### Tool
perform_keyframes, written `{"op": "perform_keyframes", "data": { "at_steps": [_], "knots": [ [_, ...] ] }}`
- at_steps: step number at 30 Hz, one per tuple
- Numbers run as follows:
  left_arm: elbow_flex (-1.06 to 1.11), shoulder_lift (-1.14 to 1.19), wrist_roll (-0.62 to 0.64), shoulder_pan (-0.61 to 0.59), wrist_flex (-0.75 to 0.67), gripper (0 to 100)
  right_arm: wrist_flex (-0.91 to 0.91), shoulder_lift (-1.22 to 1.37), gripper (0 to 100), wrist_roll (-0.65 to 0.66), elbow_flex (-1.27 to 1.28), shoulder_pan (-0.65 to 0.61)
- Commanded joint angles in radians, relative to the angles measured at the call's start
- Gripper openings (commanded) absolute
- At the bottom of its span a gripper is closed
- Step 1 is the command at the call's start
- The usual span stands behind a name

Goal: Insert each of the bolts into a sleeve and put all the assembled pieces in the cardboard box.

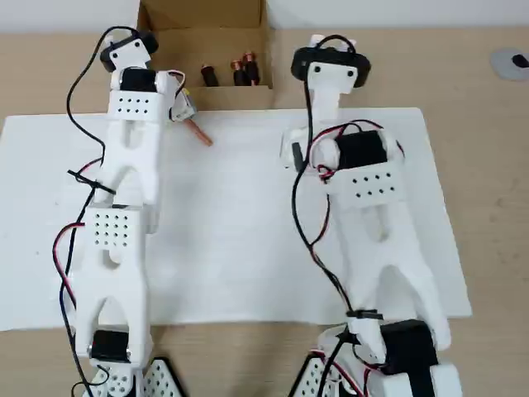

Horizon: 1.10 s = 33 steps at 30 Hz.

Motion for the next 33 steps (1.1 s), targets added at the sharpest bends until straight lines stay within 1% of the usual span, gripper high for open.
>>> {"op": "perform_keyframes", "data": {
  "at_steps": [1, 5, 12, 14, 16, 18, 23, 27, 29, 33],
  "knots": [
    [-0.009, 0.004, 0.034, 0.003, -0.012, 19, -0.018, -0.056, 0.9, 0.011, -0.001, 0.016],
    [-0.009, 0.025, 0.043, 0.011, -0.018, 19, -0.018, -0.056, 0.9, 0.011, -0.001, 0.016],
    [-0.009, 0.094, 0.172, 0.049, -0.02, 18, -0.018, -0.058, 0.9, 0.011, -0.001, 0.016],
    [-0.017, 0.101, 0.195, 0.051, -0.023, 14, -0.018, -0.059, 0.9, 0.011, -0.001, 0.016],
    [-0.04, 0.108, 0.196, 0.043, -0.02, 8, -0.018, -0.061, 0.9, 0.011, -0.001, 0.016],
    [-0.048, 0.11, 0.196, 0.043, -0.018, 4, -0.017, -0.061, 0.9, 0.011, -0.001, 0.016],
    [-0.049, 0.11, 0.198, 0.038, -0.017, 1, -0.014, -0.062, 0.9, 0.011, -0.001, 0.018],
    [-0.054, 0.102, 0.198, 0.003, -0.014, 1, -0.014, -0.058, 0.9, 0.011, 0.001, 0.047],
    [-0.083, 0.094, 0.198, -0.023, 0.015, 1, -0.015, -0.058, 0.9, 0.011, 0.012, 0.062],
    [-0.244, 0.068, 0.18, -0.049, 0.155, 1, -0.021, -0.056, 0.9, 0.009, 0.048, 0.065]
  ]
}}
